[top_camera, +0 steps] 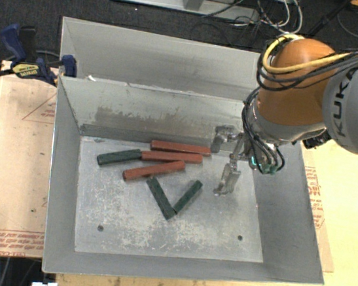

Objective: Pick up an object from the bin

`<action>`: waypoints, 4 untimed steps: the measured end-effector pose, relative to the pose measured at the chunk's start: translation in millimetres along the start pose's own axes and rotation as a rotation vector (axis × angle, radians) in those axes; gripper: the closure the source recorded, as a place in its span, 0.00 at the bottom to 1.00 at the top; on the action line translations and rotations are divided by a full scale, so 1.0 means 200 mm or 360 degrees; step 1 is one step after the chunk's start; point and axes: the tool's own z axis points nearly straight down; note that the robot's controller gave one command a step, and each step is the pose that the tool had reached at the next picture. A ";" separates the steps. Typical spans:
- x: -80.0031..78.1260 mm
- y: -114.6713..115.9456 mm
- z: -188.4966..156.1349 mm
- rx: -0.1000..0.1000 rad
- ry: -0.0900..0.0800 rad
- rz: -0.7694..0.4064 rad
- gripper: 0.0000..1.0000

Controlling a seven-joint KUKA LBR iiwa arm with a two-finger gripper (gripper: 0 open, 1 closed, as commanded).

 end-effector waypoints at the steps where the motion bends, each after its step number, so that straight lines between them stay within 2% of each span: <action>1: -0.01 0.00 -0.02 0.0000 -0.0013 0.0000 0.00; 2: -0.01 0.20 0.20 0.0001 -0.0018 -0.0197 0.00; 3: -0.17 0.43 0.23 0.0001 -0.0014 -0.0426 0.00; 4: -0.28 0.45 0.50 0.0000 -0.0018 -0.0354 0.00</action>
Offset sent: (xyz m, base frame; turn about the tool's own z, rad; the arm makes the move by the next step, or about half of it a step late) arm -0.0004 0.1202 -0.1342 -0.3765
